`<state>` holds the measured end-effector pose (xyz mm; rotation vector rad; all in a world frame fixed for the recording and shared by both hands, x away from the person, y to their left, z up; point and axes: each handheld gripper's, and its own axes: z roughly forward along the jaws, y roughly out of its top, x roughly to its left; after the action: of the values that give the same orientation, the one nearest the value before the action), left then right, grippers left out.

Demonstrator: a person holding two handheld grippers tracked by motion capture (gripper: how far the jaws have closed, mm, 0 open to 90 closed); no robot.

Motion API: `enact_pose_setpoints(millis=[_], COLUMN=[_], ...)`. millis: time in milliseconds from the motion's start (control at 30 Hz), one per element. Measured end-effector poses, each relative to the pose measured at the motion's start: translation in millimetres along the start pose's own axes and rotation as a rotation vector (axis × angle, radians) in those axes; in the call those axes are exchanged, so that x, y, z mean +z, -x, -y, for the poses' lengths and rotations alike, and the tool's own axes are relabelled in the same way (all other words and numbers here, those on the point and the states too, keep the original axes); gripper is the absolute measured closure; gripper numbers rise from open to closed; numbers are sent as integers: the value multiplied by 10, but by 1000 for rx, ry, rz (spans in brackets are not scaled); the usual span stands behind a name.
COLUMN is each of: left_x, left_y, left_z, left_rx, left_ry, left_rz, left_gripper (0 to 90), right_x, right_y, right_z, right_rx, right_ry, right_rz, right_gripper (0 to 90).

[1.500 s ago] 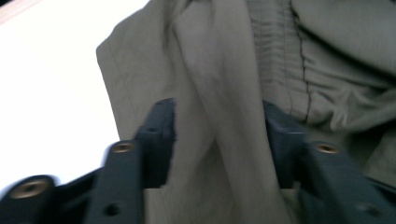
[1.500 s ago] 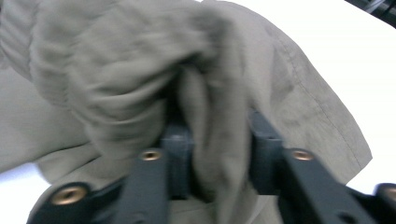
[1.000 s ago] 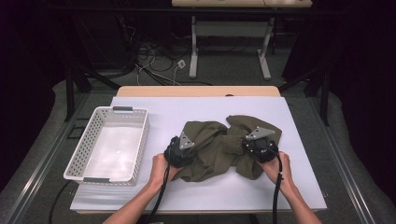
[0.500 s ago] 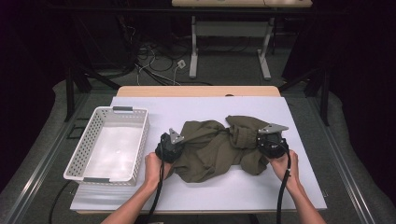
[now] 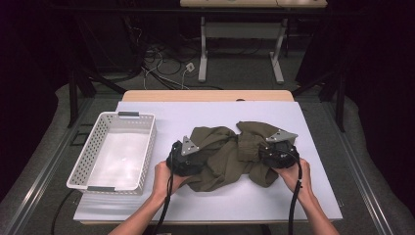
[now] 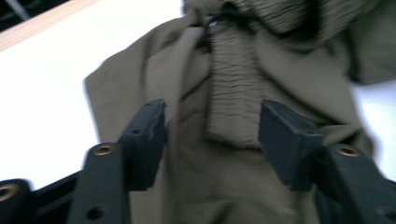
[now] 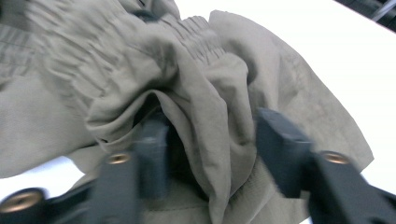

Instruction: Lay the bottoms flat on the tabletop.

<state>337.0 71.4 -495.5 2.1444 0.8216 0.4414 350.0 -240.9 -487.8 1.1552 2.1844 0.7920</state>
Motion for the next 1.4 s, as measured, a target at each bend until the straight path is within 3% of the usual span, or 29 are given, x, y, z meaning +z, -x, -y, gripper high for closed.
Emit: enact_pose_setpoints(millis=[100,233,367,500,667,900,1067,1200,1400], left_x=[9,53,217,383,511,579,602,597,596], left_y=[112,201,193,205,256,198,235,231,259], left_z=[-21,-28,45,115,160,216,233,279,289], left_rx=[14,34,-3,-52,-36,-66,-69,-57,-9], left_ry=[-11,-32,-105,-152,-207,-227,-199,-144,-128], left_rz=[47,74,122,163,123,101,80,63,75], left_gripper=[372,366,366,366,364,357,351,520,678], right_x=[-34,33,146,197,212,136,197,195,169], right_y=[-63,-130,-164,-153,-104,92,14,-36,-46], right_z=[-31,-17,23,43,56,83,82,57,48], right_rx=[-26,-60,-69,-53,-38,53,41,23,28], right_ry=[7,-8,-31,-35,-18,18,-1,11,44], right_rz=[-17,-29,-15,-7,8,38,3,0,-21], right_gripper=[401,596,764,809,832,834,813,814,843])
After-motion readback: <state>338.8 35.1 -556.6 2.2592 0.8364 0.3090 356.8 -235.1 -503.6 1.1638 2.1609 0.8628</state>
